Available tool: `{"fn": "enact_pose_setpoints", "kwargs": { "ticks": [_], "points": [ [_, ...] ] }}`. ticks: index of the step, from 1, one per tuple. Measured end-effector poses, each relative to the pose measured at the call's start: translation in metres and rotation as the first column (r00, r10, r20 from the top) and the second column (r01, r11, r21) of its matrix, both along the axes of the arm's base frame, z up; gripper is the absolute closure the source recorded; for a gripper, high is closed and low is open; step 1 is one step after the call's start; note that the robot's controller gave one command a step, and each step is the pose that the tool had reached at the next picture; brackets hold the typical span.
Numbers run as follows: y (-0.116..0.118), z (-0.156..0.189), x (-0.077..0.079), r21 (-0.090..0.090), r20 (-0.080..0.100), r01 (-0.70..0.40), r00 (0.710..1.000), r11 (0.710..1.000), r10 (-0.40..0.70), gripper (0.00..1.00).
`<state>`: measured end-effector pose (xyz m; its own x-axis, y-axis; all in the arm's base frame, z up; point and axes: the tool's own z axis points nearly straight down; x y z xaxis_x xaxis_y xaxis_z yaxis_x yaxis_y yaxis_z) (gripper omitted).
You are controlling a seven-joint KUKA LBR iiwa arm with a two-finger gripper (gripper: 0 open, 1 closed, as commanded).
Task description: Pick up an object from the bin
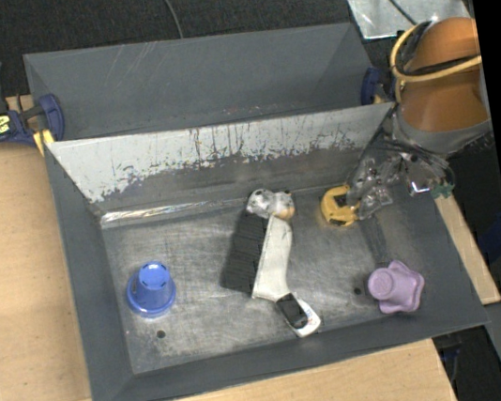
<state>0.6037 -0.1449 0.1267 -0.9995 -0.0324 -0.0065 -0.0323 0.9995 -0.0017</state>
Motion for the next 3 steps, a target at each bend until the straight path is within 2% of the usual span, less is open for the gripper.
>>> {"fn": "enact_pose_setpoints", "kwargs": {
  "ticks": [1, 2, 3],
  "points": [
    [0.015, -0.006, 0.016, 0.001, 0.0, 0.17, 0.985, 0.985, -0.17, 1.0],
    [0.007, 0.05, -0.001, 0.002, -0.008, 0.144, 0.99, 0.99, -0.144, 1.0],
    [0.01, -0.014, 0.021, 0.002, -0.007, 0.081, 0.997, 0.997, -0.081, 0.0]
  ]
}}
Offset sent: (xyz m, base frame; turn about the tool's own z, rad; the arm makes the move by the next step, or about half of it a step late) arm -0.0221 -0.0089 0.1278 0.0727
